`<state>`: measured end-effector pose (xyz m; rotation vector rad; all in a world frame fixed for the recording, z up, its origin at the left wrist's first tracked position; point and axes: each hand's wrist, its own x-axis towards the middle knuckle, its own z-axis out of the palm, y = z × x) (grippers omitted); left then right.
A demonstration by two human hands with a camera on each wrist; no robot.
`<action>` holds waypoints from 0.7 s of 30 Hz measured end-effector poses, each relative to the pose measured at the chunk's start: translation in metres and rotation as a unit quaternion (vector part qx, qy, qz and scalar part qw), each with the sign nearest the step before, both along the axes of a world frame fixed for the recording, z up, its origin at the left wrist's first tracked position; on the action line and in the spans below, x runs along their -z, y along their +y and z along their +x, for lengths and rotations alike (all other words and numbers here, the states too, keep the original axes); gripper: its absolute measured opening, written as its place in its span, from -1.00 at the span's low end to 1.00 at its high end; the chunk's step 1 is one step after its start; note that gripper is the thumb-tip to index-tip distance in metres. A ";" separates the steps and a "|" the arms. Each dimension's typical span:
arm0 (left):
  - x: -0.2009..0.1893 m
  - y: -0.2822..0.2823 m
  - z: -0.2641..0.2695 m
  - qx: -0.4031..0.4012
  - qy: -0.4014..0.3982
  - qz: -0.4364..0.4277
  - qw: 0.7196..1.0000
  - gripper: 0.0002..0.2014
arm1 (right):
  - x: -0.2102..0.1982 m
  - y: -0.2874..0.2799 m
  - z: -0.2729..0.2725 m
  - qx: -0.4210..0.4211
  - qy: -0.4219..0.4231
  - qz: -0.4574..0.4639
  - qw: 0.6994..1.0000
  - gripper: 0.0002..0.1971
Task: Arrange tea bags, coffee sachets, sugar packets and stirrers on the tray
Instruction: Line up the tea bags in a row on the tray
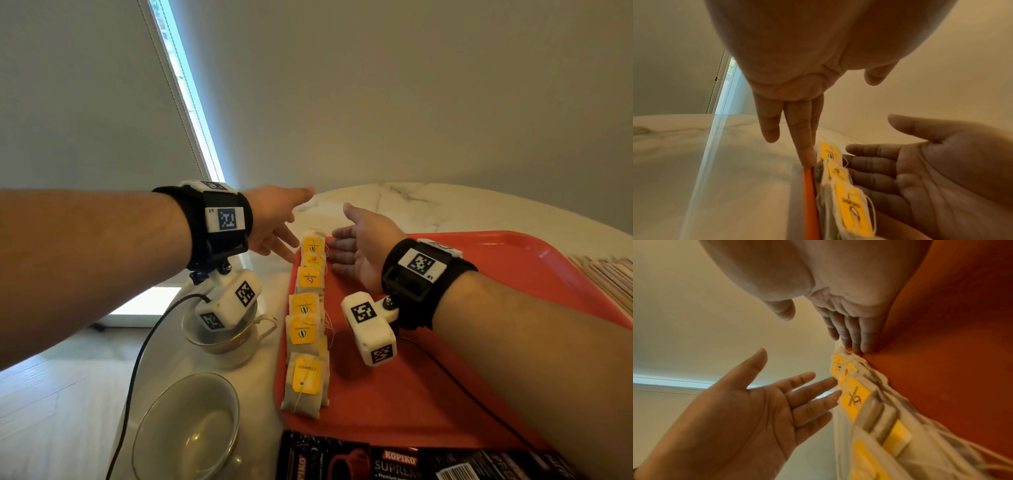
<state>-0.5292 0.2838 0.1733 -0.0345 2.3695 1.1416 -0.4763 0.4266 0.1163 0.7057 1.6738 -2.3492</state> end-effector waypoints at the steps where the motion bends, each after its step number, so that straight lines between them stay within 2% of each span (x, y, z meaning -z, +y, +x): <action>1: -0.002 -0.001 0.001 -0.001 0.003 0.000 1.000 -0.18 | 0.000 0.001 0.002 0.000 0.000 0.001 1.000 -0.33; 6: -0.009 -0.005 0.010 -0.003 0.013 0.016 1.000 -0.20 | -0.002 0.004 0.019 -0.003 -0.002 0.018 1.000 -0.34; 11: -0.025 -0.011 0.018 -0.018 0.082 0.050 0.995 -0.33 | -0.004 0.004 0.046 -0.018 -0.016 0.037 0.999 -0.39; 14: -0.039 -0.021 0.029 -0.005 0.082 0.049 0.995 -0.38 | -0.001 0.002 0.070 -0.047 -0.036 0.056 0.997 -0.39; 21: -0.047 -0.039 0.087 0.081 0.054 -0.031 0.995 -0.53 | -0.002 -0.008 0.121 -0.097 -0.067 0.095 0.988 -0.38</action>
